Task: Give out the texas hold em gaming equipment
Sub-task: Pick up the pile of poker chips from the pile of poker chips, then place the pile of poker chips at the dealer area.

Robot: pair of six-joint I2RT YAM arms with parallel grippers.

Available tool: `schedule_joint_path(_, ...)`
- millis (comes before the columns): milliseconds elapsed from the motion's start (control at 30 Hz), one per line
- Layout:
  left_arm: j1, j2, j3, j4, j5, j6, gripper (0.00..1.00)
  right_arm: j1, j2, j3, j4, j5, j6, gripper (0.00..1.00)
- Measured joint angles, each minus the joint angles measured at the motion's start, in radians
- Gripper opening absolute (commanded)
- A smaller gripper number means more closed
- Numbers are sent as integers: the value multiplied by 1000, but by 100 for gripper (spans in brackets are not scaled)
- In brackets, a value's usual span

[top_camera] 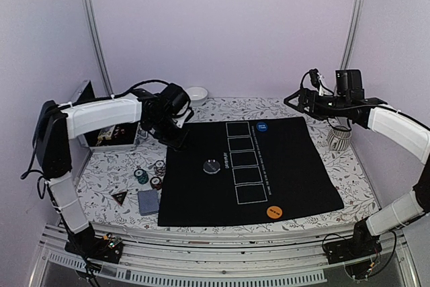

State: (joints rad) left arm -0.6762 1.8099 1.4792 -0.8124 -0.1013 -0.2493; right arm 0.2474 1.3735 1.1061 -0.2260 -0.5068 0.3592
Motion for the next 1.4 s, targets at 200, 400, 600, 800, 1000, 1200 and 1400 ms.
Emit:
schedule_joint_path(200, -32, 196, 48, 39, 25, 43, 0, 0, -26, 0, -5, 8, 4, 99)
schedule_joint_path(400, -35, 320, 69, 62, 16, 66, 0, 0, -33, 0, -6, 16, 7, 99)
schedule_joint_path(600, -35, 328, 72, 100, 14, 84, 7, 0, -34, 0, -7, 22, 8, 99)
schedule_joint_path(800, -34, 328, 66, 124, 23, 91, 38, 0, -34, 0, -10, 23, 8, 99)
schedule_joint_path(1000, -35, 328, 59, 128, 15, 93, 51, 0, -34, 0, -13, 23, 8, 99)
schedule_joint_path(1200, -35, 328, 62, 125, 10, 93, 58, 0, -34, 0, -13, 23, 8, 99)
schedule_joint_path(1400, -35, 293, 108, 106, 18, 93, 72, 0, -34, 0, -13, 23, 8, 99)
